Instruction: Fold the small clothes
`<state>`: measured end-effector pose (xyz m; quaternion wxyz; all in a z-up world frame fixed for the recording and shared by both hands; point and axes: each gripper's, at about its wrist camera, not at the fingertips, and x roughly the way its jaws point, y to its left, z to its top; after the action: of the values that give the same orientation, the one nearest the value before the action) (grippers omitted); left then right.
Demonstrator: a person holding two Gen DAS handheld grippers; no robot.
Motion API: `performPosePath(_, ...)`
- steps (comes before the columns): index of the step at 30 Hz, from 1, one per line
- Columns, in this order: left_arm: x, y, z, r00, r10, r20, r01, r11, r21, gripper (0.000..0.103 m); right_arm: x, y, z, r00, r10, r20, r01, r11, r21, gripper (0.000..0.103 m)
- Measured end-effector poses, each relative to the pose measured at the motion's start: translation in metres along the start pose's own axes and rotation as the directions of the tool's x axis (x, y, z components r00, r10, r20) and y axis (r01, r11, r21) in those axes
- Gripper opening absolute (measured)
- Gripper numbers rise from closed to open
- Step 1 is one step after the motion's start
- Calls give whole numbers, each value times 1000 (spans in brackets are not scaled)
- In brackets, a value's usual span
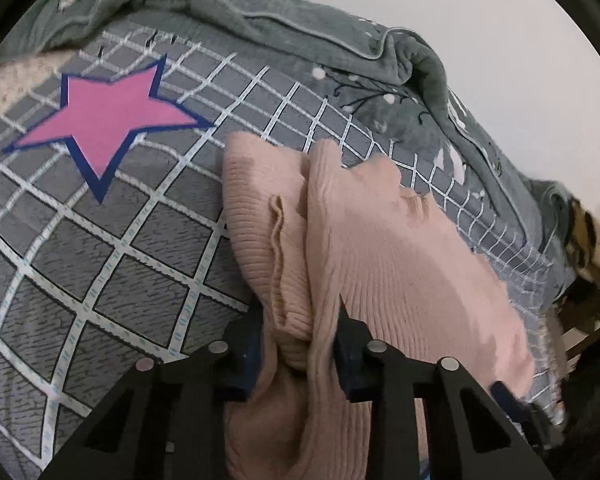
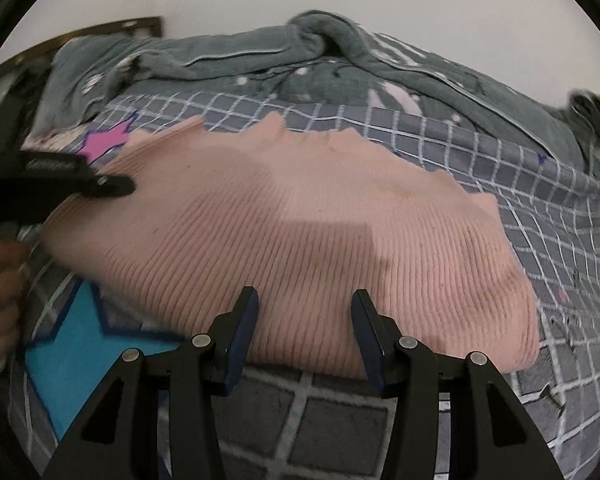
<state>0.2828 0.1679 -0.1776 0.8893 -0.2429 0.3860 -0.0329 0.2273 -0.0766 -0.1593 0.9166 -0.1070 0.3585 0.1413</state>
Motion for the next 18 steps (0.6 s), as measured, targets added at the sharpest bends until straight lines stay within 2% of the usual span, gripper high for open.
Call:
performPosePath(3, -5, -8, -1, 999, 42, 24, -42, 999, 13, 24, -19, -20, -2, 996, 87, 31, -87, 996, 6, 48)
performPosePath(5, -13, -15, 0, 996, 62, 65, -63, 998, 12, 23, -32, -39, -2, 992, 99, 74, -103, 994, 40, 48)
performPosePath(7, -19, -29, 4, 993, 91, 76, -93, 995, 30, 22, -48, -60, -3, 989, 70, 131, -80, 995, 67, 48)
performPosePath(9, -27, -42, 10, 992, 94, 81, -97, 995, 39, 22, -55, -77, -5, 988, 31, 152, -44, 996, 81, 48)
performPosePath(13, -47, -79, 28, 996, 61, 72, -64, 997, 34, 22, -59, -122, -14, 990, -44, 133, 22, 986, 163, 48)
performPosePath(18, -59, -144, 38, 997, 40, 59, -45, 996, 71, 21, -63, -167, -27, 993, -84, 88, 58, 962, 266, 48)
